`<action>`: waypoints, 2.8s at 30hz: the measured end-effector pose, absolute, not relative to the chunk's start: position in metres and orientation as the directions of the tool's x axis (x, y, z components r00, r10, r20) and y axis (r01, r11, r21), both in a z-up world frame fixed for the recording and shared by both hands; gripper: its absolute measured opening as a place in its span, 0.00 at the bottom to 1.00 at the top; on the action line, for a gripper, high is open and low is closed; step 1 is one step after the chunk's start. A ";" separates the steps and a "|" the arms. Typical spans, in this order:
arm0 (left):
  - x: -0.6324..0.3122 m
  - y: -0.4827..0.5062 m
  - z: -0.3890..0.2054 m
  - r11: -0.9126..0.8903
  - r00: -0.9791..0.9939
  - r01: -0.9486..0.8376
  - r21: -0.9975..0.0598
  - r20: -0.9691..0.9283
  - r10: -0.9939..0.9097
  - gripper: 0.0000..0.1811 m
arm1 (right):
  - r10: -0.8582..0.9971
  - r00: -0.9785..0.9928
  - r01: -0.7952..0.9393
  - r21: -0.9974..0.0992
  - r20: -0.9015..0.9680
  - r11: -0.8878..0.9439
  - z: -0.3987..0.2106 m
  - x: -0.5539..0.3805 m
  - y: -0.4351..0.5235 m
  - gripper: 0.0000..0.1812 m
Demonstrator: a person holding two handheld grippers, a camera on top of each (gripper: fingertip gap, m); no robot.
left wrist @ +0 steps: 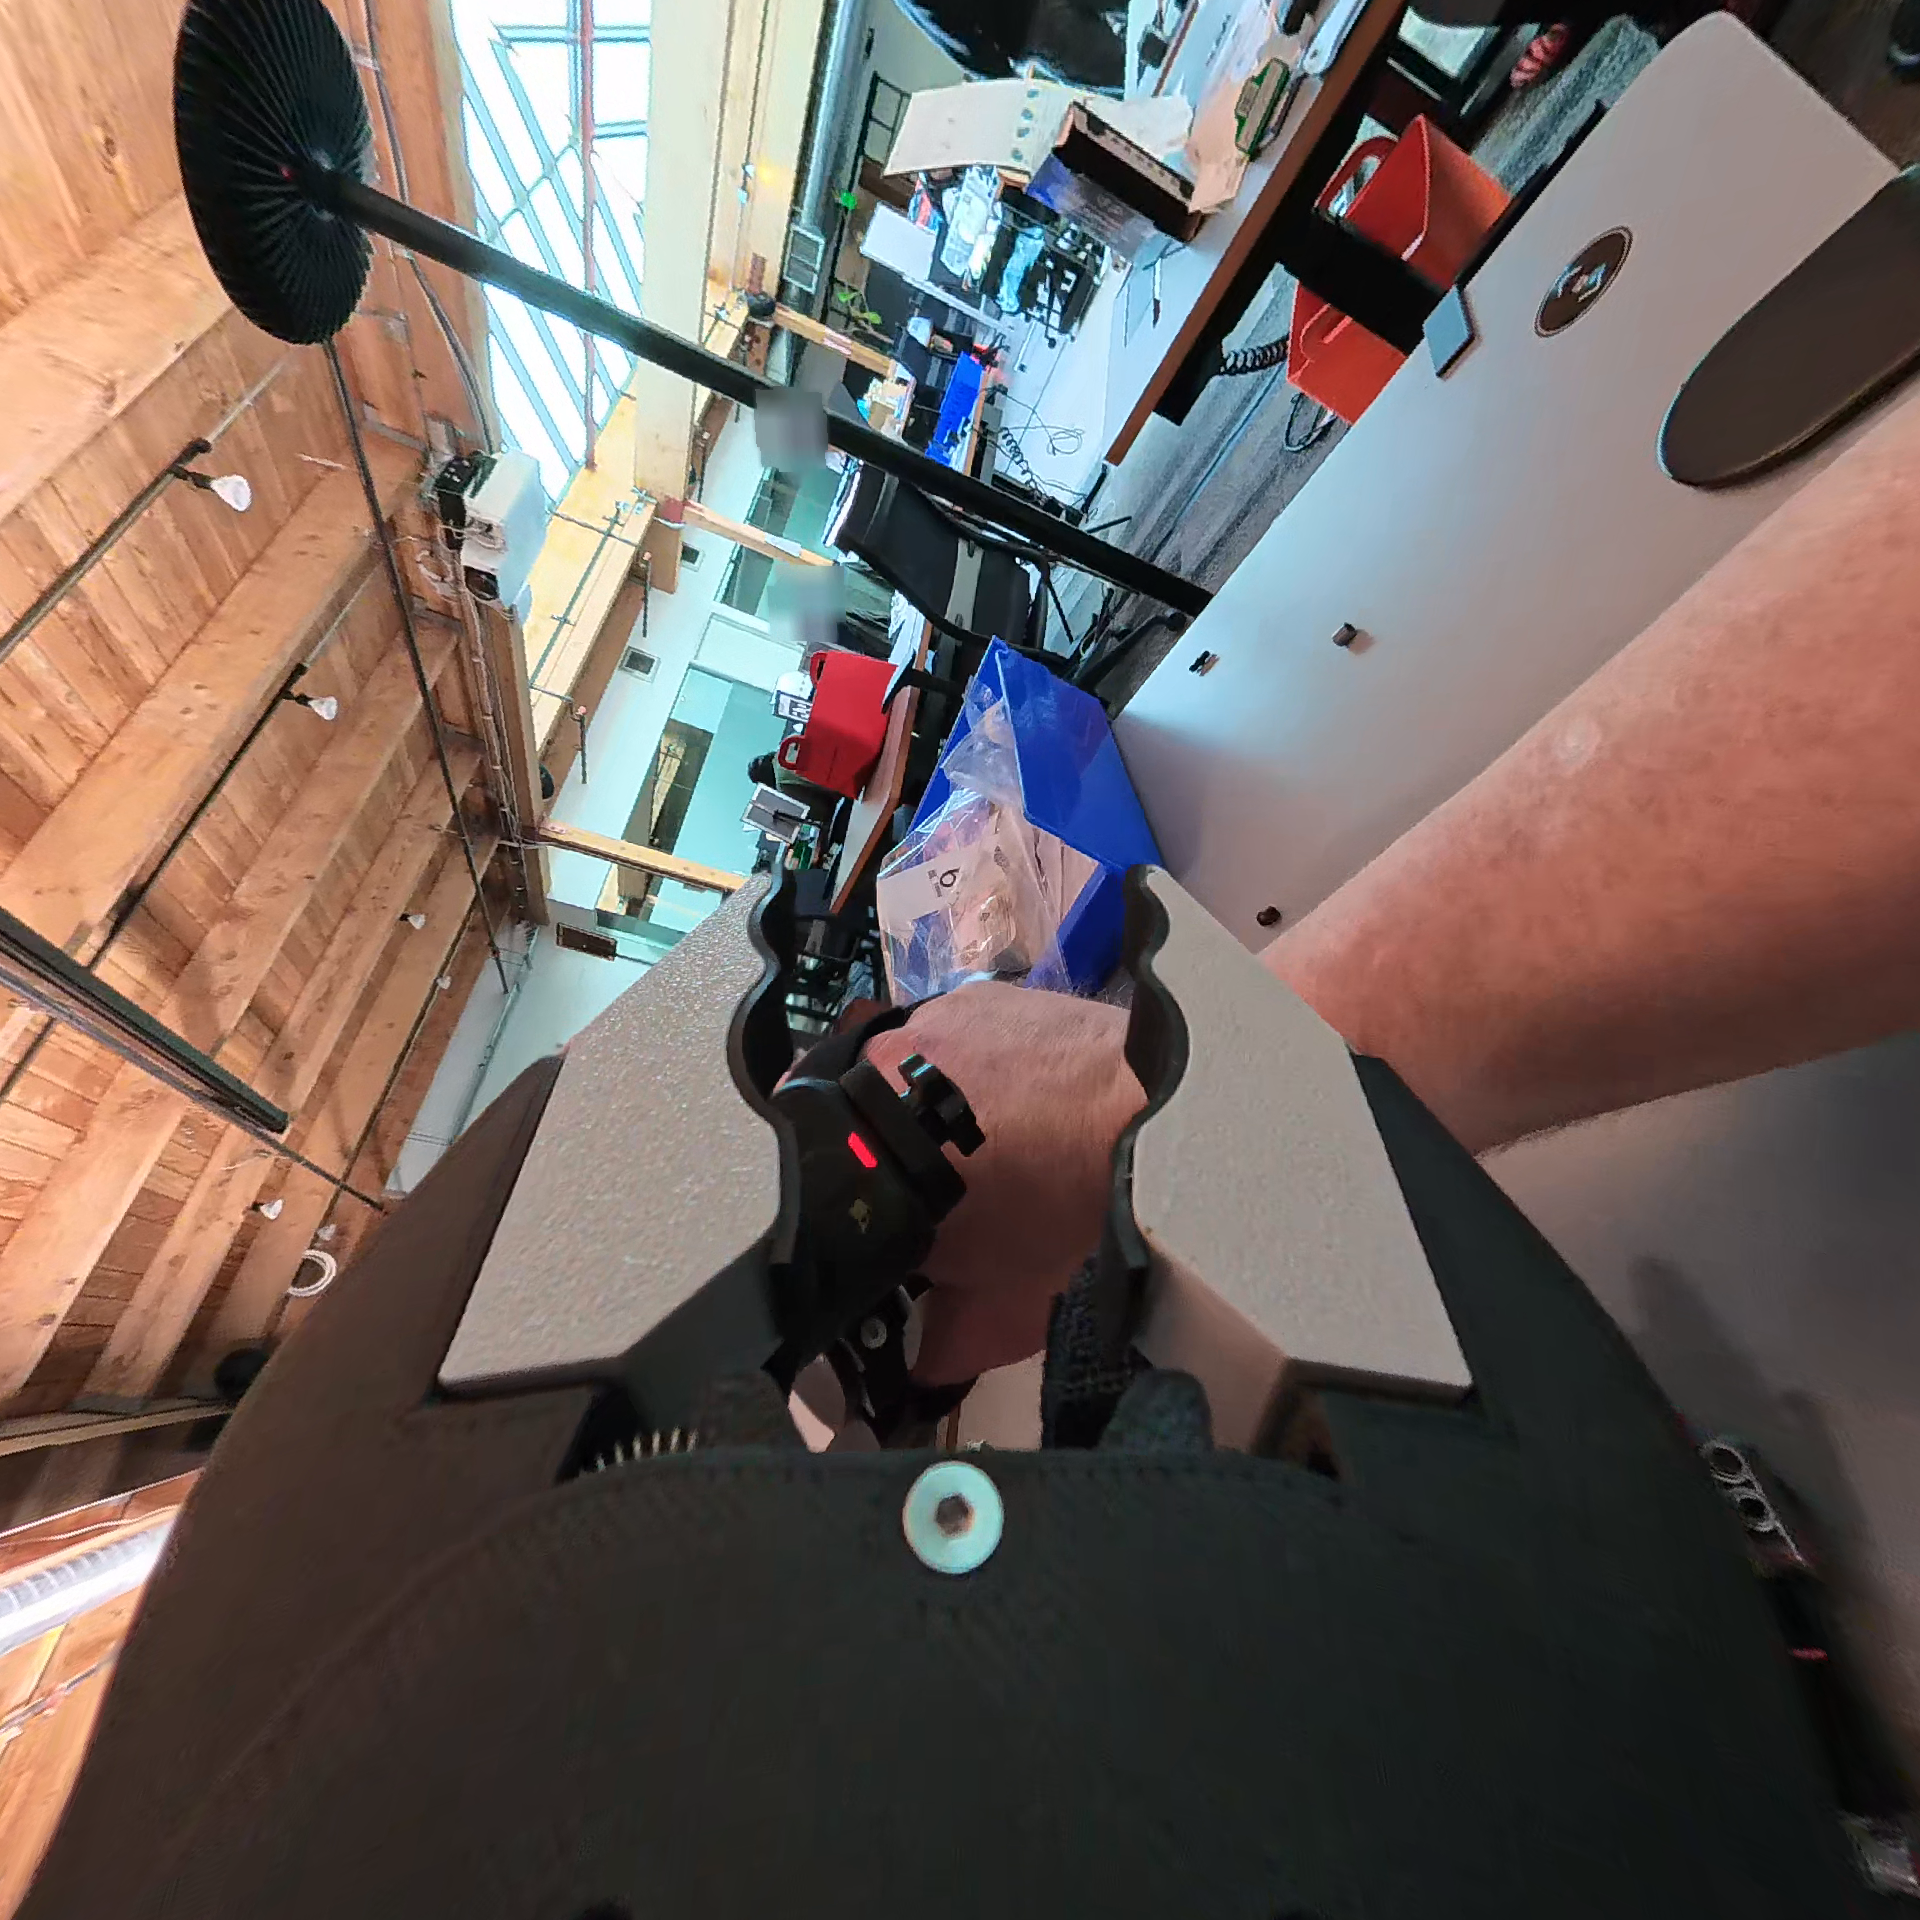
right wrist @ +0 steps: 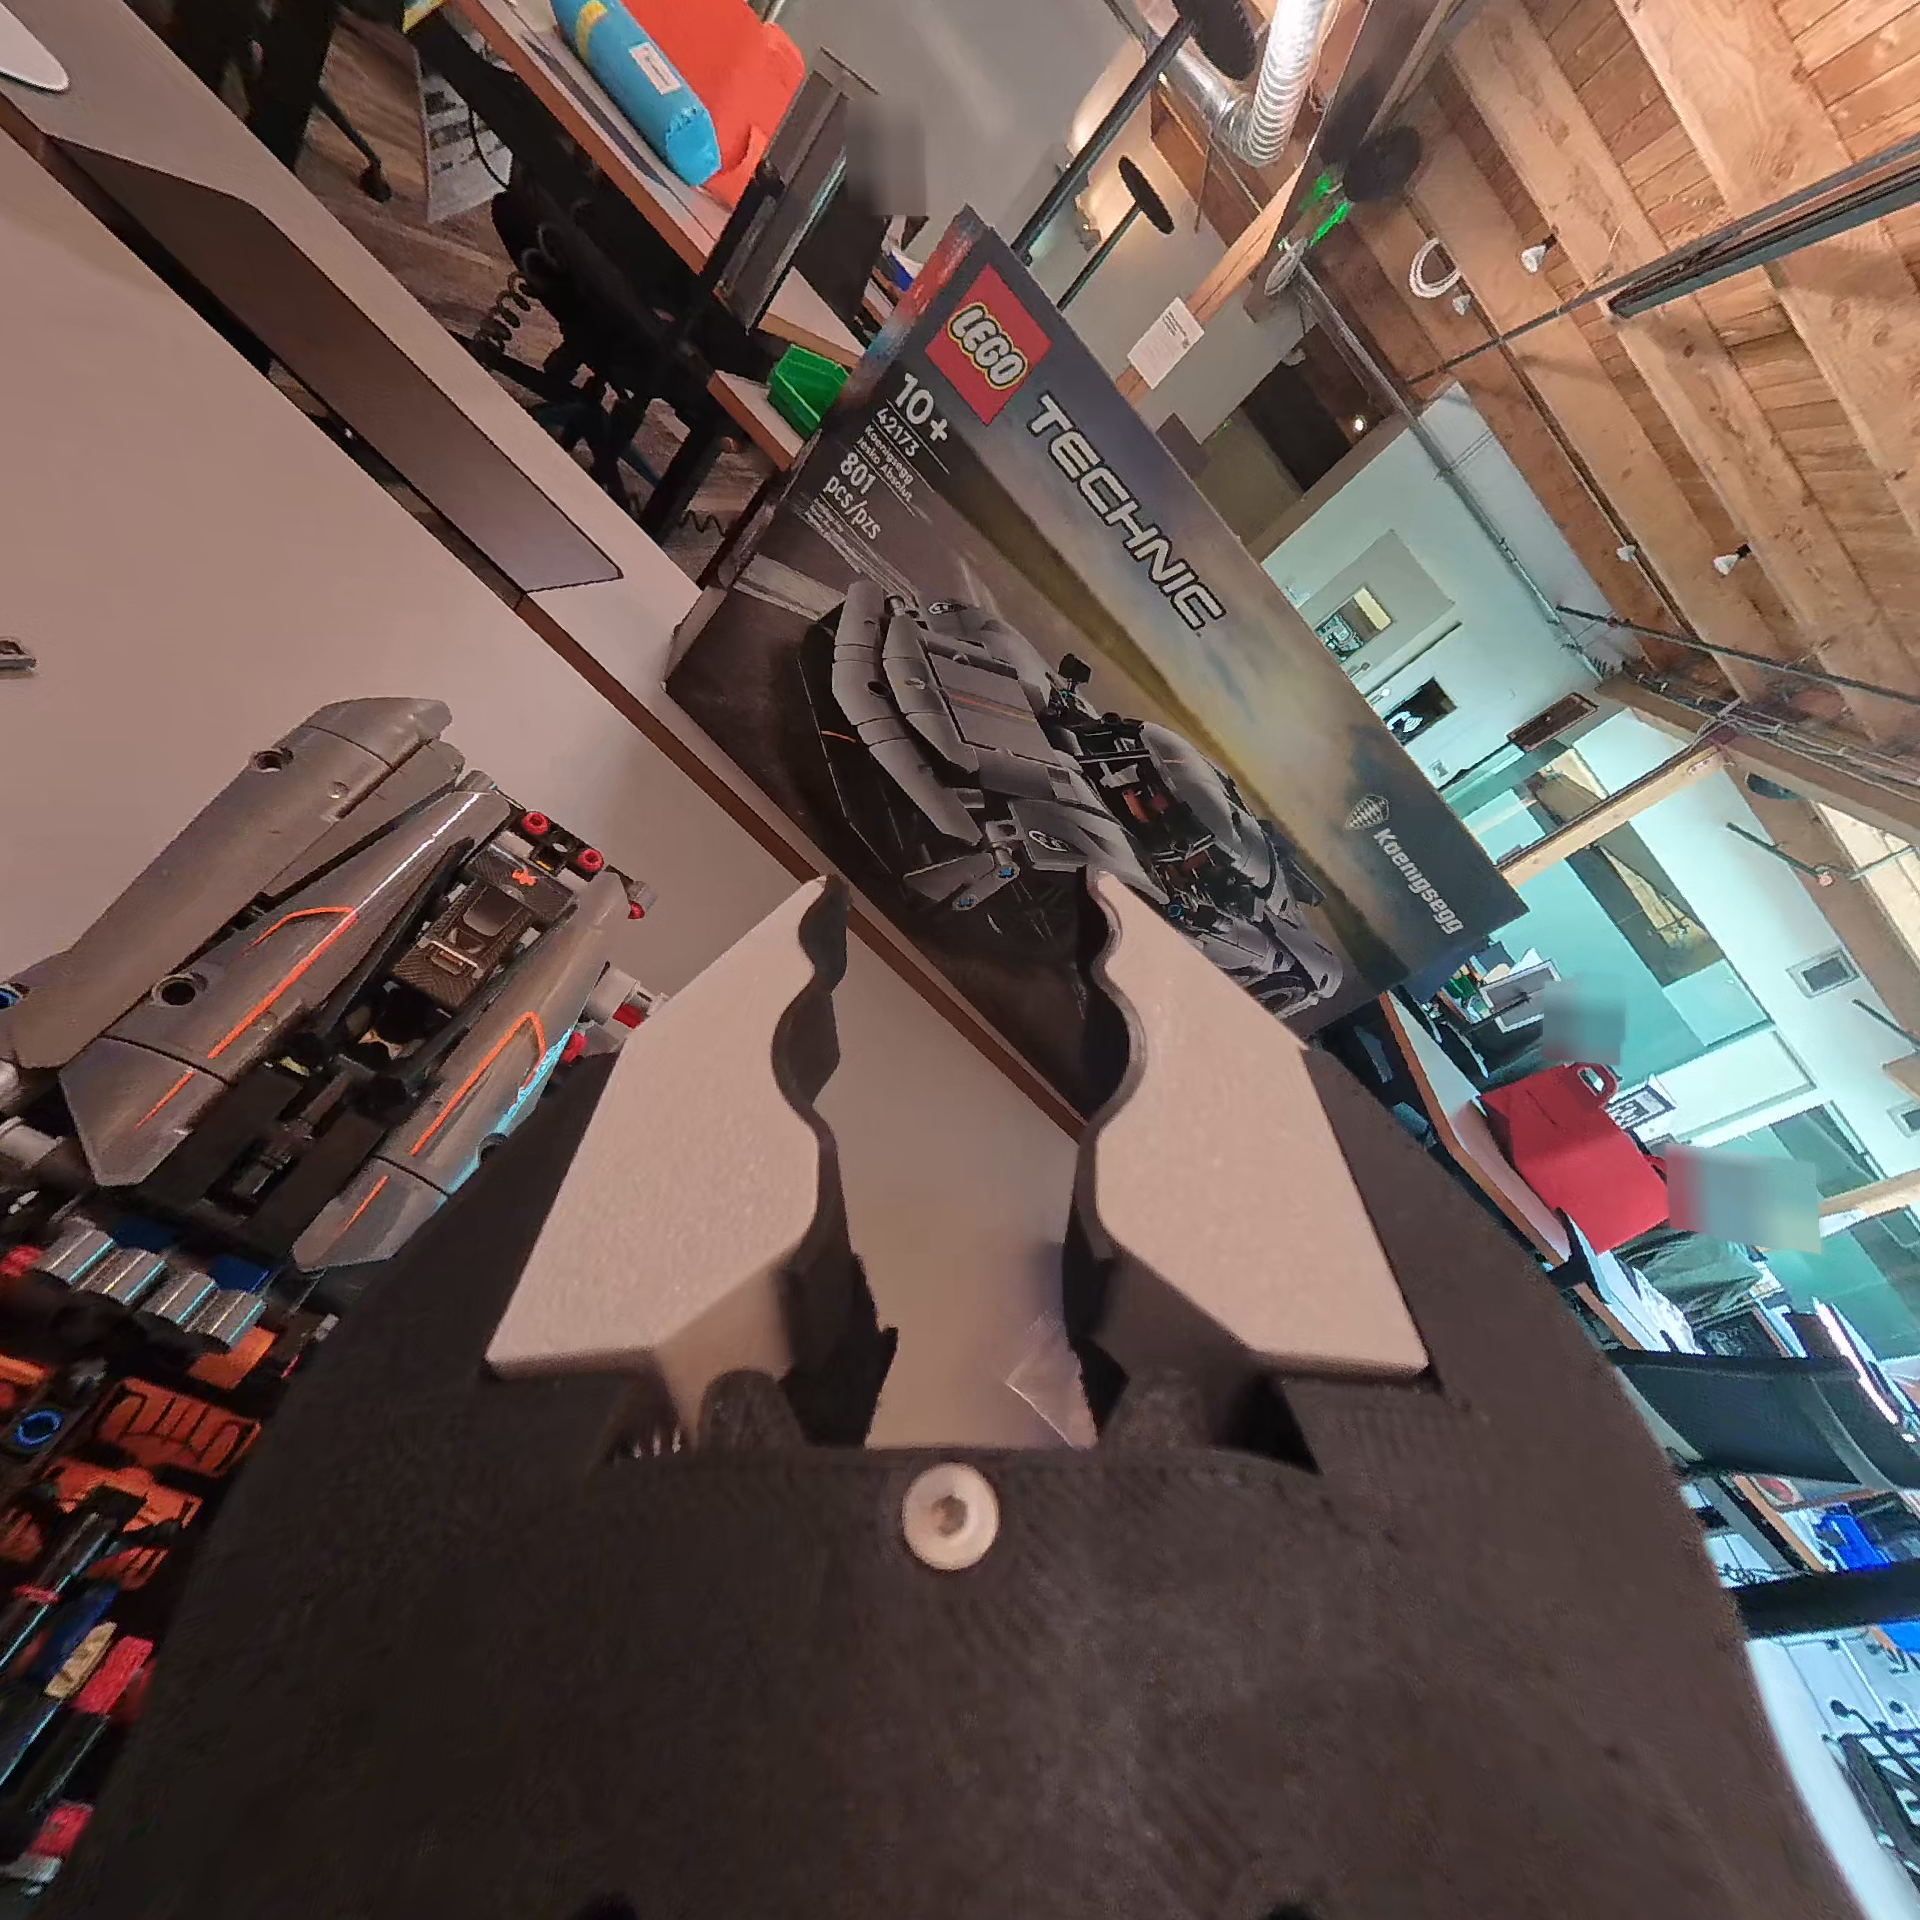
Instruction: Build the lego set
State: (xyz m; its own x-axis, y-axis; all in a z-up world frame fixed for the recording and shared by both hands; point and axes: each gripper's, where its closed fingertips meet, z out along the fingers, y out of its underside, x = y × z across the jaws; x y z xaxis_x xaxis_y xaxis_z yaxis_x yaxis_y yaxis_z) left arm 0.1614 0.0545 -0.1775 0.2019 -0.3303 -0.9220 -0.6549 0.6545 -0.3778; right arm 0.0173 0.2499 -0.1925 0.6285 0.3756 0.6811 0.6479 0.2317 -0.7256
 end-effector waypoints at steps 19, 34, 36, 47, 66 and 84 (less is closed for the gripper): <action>0.152 0.028 -0.140 0.740 0.284 -0.572 -0.354 -0.932 -0.226 0.23 | 0.376 0.644 0.630 -0.741 0.666 0.232 -0.189 0.020 0.249 0.24; -0.034 0.125 -0.058 0.470 0.891 -0.379 -0.797 -0.451 -0.048 0.18 | 0.472 0.779 0.417 -0.903 0.413 0.102 -0.196 0.043 0.272 0.39; -0.059 0.155 -0.076 0.350 0.925 -0.348 -0.870 -0.379 -0.023 0.22 | 0.477 0.795 0.385 -0.919 0.375 0.081 -0.198 0.046 0.276 0.43; -0.098 0.244 -0.187 -0.056 0.944 -0.322 -0.945 -0.325 0.054 0.53 | 0.478 0.814 0.357 -0.933 0.329 0.035 -0.212 0.046 0.285 0.54; -0.105 0.212 -0.172 -0.091 0.897 -0.421 -0.902 -0.400 -0.188 0.00 | 0.593 0.747 0.346 -0.937 0.299 0.037 -0.203 0.064 0.278 0.11; -0.065 0.149 -0.314 -0.447 0.806 -0.424 -0.788 -0.104 -0.582 0.31 | 0.971 0.236 0.665 -0.732 0.021 -0.146 -0.319 0.045 0.204 0.32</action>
State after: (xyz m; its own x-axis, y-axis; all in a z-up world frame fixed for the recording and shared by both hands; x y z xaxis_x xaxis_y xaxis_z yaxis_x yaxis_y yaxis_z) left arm -0.0645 0.1493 -0.3145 0.8064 -0.5822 -0.1039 -0.4241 -0.4469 -0.7877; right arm 0.0453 0.2044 -0.3190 0.2364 0.9714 0.0207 0.6654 -0.1464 -0.7320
